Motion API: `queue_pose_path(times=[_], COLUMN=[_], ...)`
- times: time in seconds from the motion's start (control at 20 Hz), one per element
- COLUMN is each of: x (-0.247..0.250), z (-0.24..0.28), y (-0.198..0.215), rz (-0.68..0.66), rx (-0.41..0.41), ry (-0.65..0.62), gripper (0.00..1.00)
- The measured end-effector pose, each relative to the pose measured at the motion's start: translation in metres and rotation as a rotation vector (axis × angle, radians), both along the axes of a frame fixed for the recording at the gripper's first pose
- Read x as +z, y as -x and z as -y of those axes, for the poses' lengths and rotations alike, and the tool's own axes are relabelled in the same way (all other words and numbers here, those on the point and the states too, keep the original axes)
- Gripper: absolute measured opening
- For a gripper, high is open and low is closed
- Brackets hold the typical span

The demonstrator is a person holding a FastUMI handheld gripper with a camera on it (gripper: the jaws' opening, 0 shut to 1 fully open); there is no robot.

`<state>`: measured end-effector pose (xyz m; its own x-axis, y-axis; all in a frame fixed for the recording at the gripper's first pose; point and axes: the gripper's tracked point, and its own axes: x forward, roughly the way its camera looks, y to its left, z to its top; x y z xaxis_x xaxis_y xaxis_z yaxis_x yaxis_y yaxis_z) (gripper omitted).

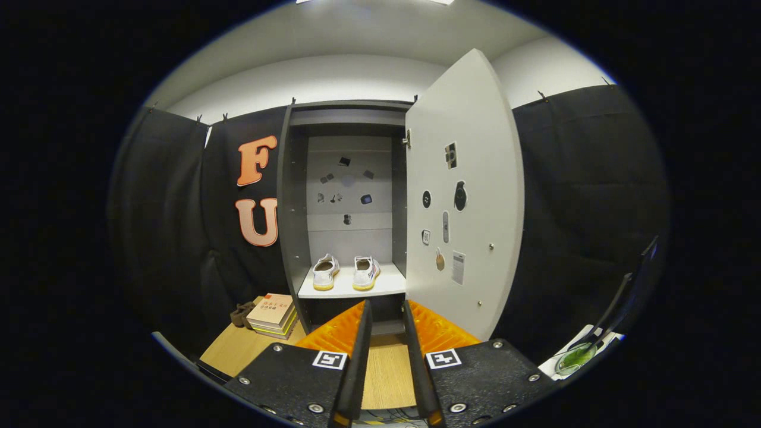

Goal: Open the shoe cabinet door, grab the shoes and put them into the shoe cabinet, then close the shoe cabinet door.

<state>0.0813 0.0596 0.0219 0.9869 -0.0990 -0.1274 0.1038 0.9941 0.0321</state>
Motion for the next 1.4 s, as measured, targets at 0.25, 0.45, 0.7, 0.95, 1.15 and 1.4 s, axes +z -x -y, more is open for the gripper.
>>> queue_pose_path(times=[0.25, 0.45, 0.7, 0.95, 1.15, 1.4], x=[-0.002, -0.010, -0.023, -0.045, -0.055, -0.060], z=[0.048, 0.089, 0.135, 0.170, 0.173, 0.172], y=[0.023, 0.026, 0.007, -0.026, -0.048, -0.066], rz=[-0.012, -0.027, -0.046, -0.073, -0.079, -0.079], rx=[-0.072, -0.106, -0.094, -0.055, 0.008, 0.064], ry=[0.009, -0.007, -0.019, -0.061, -0.086, -0.092], gripper=[0.40, 0.44, 0.47, 0.50, 0.53, 0.55])
